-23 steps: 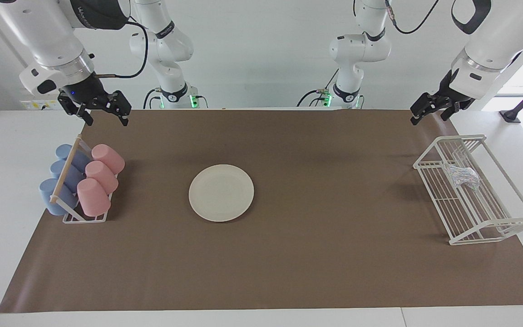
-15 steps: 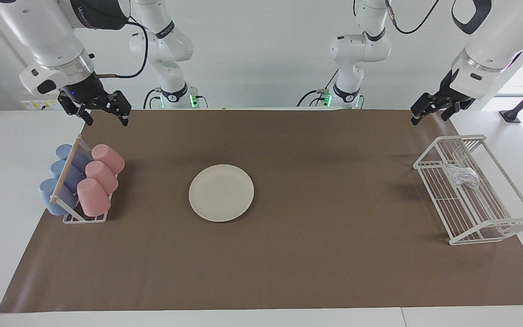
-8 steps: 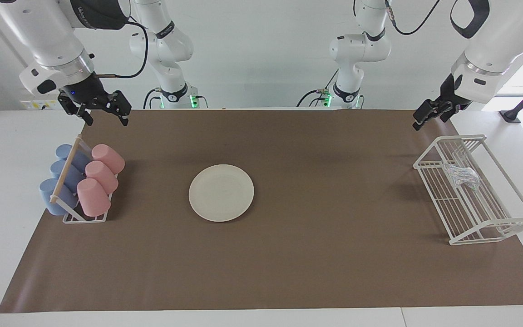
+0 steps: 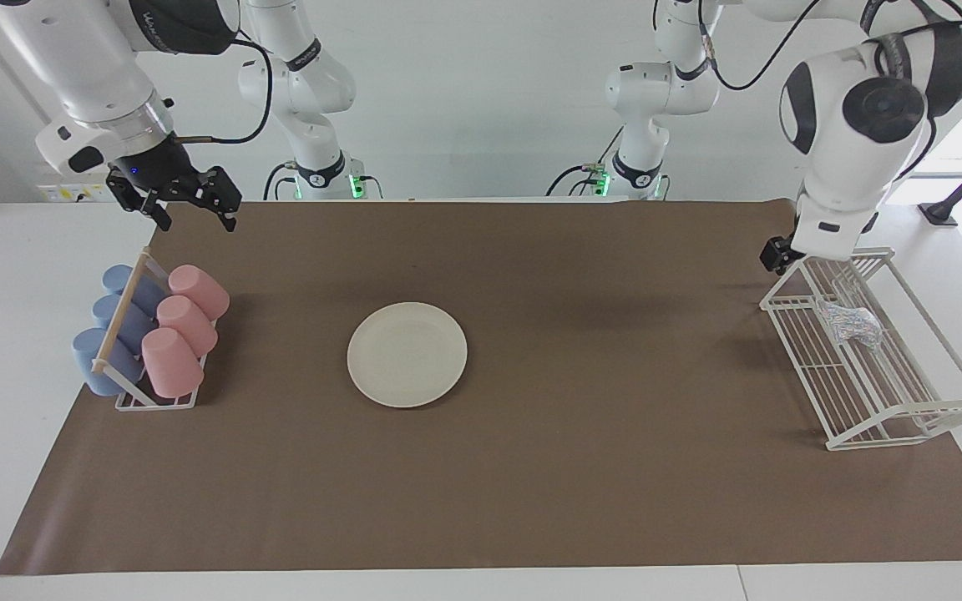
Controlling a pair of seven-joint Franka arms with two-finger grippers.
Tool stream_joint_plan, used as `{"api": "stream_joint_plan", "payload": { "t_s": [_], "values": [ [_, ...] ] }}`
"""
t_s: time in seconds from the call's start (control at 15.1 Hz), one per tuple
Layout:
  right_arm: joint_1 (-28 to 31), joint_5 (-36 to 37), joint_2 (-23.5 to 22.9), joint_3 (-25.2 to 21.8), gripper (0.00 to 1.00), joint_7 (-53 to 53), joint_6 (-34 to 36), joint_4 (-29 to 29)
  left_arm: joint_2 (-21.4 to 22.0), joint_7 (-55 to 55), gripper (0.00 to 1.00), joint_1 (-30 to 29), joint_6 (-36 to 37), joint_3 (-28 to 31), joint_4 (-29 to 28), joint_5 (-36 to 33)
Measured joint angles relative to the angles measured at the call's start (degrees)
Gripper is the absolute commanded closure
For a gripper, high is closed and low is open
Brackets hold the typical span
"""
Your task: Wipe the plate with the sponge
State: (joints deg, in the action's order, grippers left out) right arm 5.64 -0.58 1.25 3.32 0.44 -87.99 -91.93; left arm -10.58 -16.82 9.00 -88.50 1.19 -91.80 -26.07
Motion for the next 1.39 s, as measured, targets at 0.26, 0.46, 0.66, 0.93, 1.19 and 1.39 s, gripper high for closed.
{"api": "stream_joint_plan", "payload": {
  "t_s": [0.26,0.46,0.66,0.93,1.19,1.39],
  "values": [
    [0.00,0.00,0.01,0.02,0.00,2.38,0.00,0.07,-7.20,-0.33,0.00,1.13,-1.63,-0.10,0.42,-13.38],
    [-0.01,0.00,0.05,0.07,0.00,3.44,0.48,0.18,-12.56,-0.33,0.00,1.35,-1.79,-0.17,2.85,-20.68],
    [-0.01,0.00,0.09,0.08,0.00,4.08,0.82,0.21,-15.45,-0.33,0.00,1.33,-2.71,-0.14,4.59,-23.03],
    [-0.05,0.00,0.12,0.28,0.00,6.94,1.13,0.22,-16.00,0.09,0.04,1.35,-3.65,-0.18,4.65,-23.29],
    [-0.05,0.00,0.16,0.43,0.00,7.13,2.37,0.24,-16.00,0.76,1.00,1.40,-3.74,-0.20,4.65,-23.38],
    [-0.05,0.00,0.16,0.43,0.00,7.60,2.37,0.24,-16.00,1.19,1.00,1.39,-3.65,-0.04,4.62,-23.68]
  ]
}}
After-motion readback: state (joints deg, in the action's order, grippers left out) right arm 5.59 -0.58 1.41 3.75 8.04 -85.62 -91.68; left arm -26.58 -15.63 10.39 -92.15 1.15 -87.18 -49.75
